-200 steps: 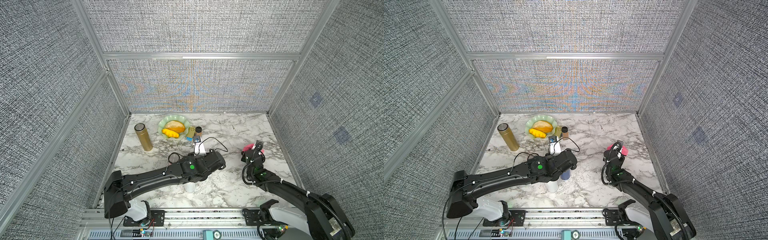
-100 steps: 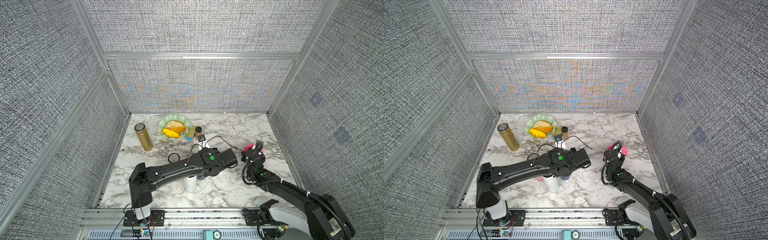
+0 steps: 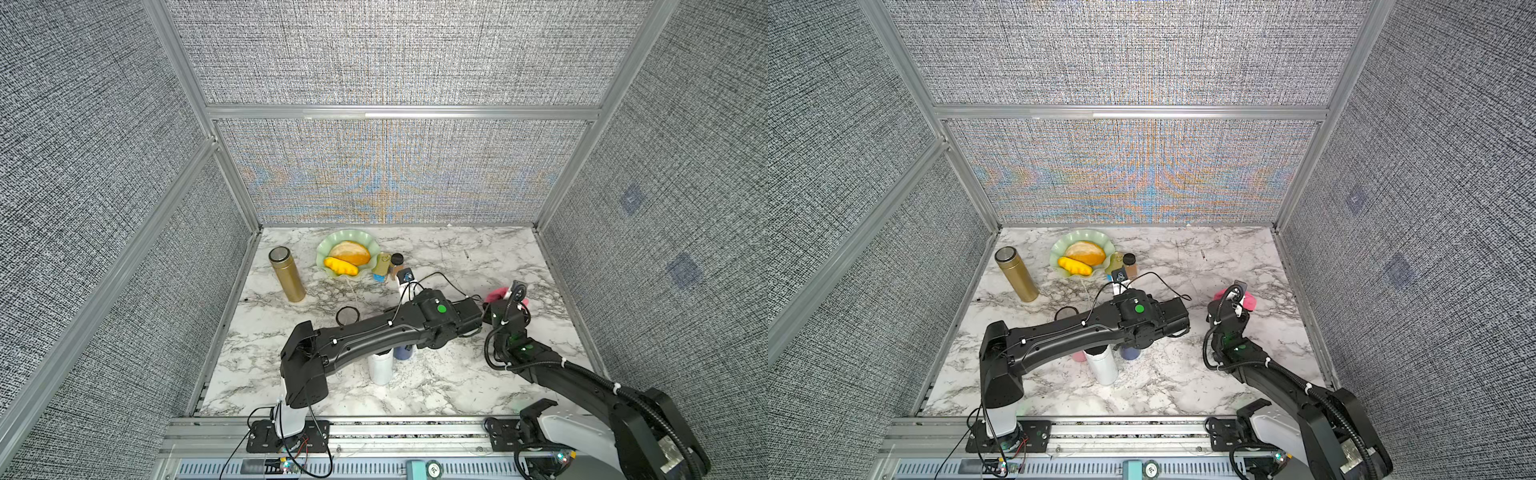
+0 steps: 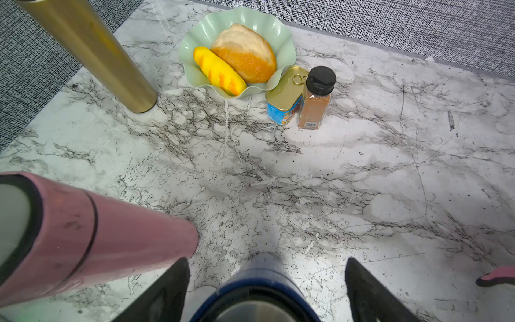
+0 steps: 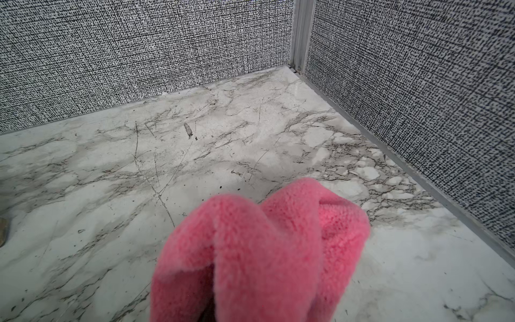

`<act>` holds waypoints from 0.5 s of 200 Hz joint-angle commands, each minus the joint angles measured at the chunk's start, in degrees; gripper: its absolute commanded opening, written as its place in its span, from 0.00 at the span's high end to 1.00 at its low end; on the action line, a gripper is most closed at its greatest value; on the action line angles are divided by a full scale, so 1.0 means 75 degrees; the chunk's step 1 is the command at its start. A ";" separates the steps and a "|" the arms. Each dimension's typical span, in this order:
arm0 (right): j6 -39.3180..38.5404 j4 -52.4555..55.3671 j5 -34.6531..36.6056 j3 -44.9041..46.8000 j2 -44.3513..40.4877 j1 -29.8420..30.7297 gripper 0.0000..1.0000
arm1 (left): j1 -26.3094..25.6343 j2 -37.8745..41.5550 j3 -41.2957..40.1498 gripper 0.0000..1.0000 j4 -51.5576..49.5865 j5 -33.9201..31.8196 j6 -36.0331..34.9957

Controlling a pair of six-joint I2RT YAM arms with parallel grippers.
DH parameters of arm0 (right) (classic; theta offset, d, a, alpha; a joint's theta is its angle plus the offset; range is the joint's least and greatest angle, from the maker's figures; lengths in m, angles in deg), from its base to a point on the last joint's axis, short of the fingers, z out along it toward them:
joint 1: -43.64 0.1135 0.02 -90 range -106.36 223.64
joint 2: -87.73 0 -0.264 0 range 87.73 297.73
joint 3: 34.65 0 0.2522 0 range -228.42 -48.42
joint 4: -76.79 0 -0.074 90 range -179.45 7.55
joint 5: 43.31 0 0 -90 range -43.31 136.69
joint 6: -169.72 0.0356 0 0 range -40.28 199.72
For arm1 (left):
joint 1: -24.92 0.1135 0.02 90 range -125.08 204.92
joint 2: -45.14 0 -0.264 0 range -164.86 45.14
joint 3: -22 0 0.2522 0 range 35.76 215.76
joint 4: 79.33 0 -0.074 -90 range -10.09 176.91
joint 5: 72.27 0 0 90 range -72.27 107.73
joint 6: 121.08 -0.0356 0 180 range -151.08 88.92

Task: Wipe the surface of the thermos
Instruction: Pick up the thermos from the center of the board.

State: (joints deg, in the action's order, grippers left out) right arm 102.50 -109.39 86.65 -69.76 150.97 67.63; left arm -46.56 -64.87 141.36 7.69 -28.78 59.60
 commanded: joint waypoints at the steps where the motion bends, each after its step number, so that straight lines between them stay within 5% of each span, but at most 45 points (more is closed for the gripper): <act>1: 0.0021 -0.0151 0.0012 0.0000 -0.0032 0.0001 1.00 | 0.0001 -0.0026 -0.0102 0.11 -0.0010 0.0000 0.0012; 100: 0.0032 -0.0163 0.0011 0.0013 -0.0064 0.0002 1.00 | 0.0156 -0.0437 -0.0143 0.18 0.0776 0.0241 -0.0643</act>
State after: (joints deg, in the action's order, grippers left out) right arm 102.50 -109.41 86.65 -69.76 150.71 67.63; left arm -45.77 -67.17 139.90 9.98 -30.20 54.88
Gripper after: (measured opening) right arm 0.103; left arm 0.830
